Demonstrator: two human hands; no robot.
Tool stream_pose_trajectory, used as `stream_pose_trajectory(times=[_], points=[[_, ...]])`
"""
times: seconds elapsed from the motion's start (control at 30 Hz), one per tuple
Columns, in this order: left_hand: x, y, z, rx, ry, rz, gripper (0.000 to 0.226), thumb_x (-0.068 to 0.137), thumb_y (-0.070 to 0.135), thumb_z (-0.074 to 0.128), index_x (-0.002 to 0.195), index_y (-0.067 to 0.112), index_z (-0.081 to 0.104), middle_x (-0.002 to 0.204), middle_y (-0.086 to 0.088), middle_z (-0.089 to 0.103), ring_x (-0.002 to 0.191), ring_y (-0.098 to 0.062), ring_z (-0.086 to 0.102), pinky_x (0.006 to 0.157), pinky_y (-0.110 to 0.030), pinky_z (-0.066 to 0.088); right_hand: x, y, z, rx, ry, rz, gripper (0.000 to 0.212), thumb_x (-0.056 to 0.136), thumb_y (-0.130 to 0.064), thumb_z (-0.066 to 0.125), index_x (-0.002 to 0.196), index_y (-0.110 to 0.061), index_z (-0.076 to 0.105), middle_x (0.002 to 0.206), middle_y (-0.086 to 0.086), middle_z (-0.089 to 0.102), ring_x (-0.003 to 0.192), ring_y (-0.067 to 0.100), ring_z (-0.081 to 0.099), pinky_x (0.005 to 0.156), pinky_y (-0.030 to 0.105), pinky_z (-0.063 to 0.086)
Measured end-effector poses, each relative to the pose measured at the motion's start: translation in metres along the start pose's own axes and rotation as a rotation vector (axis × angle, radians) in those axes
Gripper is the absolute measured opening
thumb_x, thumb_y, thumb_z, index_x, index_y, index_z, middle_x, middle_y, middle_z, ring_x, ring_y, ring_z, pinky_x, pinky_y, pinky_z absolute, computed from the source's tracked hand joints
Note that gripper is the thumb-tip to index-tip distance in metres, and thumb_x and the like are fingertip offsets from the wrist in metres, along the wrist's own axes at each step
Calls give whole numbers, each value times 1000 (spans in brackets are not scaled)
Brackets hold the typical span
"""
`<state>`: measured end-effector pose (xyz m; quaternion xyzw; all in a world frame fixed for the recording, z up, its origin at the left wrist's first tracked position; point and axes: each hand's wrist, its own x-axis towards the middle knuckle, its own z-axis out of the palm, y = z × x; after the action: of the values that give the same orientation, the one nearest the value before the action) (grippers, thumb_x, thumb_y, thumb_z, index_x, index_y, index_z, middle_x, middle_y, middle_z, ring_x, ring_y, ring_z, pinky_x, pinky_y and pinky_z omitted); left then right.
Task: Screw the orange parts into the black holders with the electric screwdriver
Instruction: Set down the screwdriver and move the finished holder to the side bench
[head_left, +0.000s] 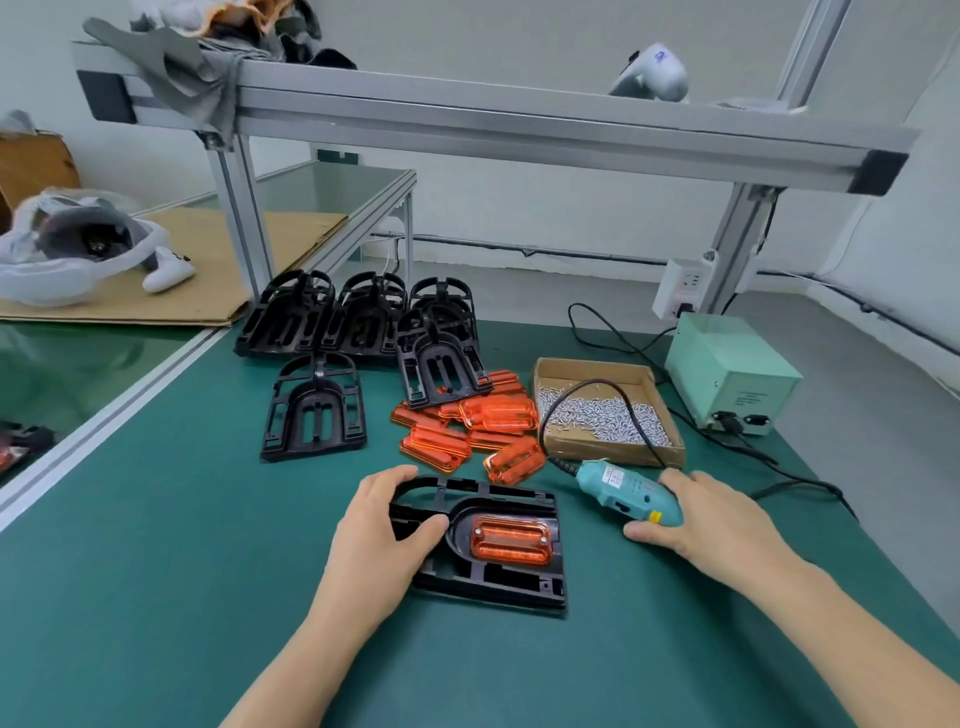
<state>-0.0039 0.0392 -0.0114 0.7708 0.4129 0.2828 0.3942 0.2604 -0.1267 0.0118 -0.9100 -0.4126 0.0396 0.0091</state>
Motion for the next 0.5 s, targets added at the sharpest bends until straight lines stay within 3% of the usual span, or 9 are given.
stream_pose_trajectory(times=[0.1,0.23,0.5], points=[[-1,-1,-2,42,34,-13,50,84,33,67,129,30,47,129,12,49,123,-10,43,110,-40,31,3,-3,1,-16,8,-15,59,80,-76,49,116,-29,47,101,-5,49,97,19,54,70,31,39],[-5,-4,-6,137,73,-36,53,84,42,64,132,30,44,127,12,49,123,-12,38,108,-35,20,3,-3,3,-198,48,-44,64,82,-79,37,126,-33,45,108,-6,52,106,16,52,79,32,31],[-14,-9,-13,150,73,-82,70,79,56,61,138,29,35,121,19,48,128,-7,30,111,-33,11,1,-2,6,-200,36,-41,71,85,-77,32,143,-35,33,124,-5,42,117,16,43,90,33,31]])
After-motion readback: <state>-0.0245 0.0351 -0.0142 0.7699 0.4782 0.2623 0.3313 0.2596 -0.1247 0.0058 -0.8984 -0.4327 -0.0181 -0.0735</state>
